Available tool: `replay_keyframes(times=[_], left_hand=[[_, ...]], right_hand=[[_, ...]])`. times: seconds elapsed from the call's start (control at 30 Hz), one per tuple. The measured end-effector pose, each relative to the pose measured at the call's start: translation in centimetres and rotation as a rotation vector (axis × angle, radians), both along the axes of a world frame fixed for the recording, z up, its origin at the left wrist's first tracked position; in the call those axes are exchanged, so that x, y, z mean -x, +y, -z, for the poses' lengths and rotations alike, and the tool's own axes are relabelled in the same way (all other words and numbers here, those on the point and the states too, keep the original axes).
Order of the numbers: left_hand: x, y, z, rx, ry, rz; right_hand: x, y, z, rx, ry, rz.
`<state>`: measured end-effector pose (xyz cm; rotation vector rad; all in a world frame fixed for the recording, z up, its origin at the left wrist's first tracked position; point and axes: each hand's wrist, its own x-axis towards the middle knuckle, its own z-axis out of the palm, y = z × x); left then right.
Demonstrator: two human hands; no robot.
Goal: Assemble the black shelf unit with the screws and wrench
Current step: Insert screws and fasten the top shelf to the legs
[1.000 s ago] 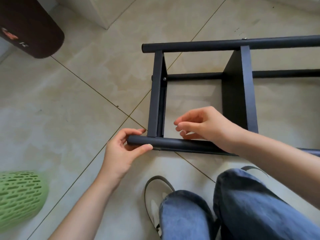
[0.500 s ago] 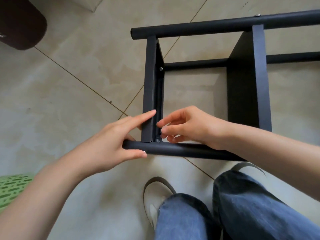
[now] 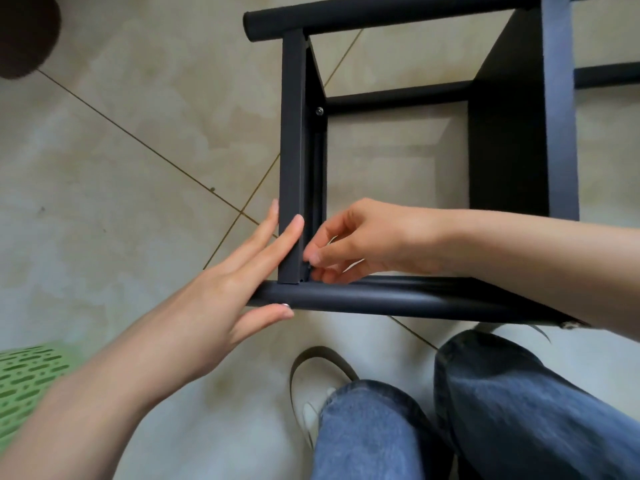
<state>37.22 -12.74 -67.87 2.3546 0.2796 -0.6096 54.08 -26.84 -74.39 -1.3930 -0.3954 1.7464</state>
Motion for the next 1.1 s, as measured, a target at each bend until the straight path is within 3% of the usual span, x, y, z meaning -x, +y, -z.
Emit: replay_keyframes(times=[0.43, 1.1], left_hand=[[-0.1, -0.2, -0.1, 0.015, 0.052, -0.074], [0.1, 0.2, 0.3, 0.065, 0.017, -0.056]], right_hand=[[0.4, 0.9, 0.2, -0.048, 0.064, -0.079], [1.1, 1.7, 1.4, 0.086, 0.272, -0.038]])
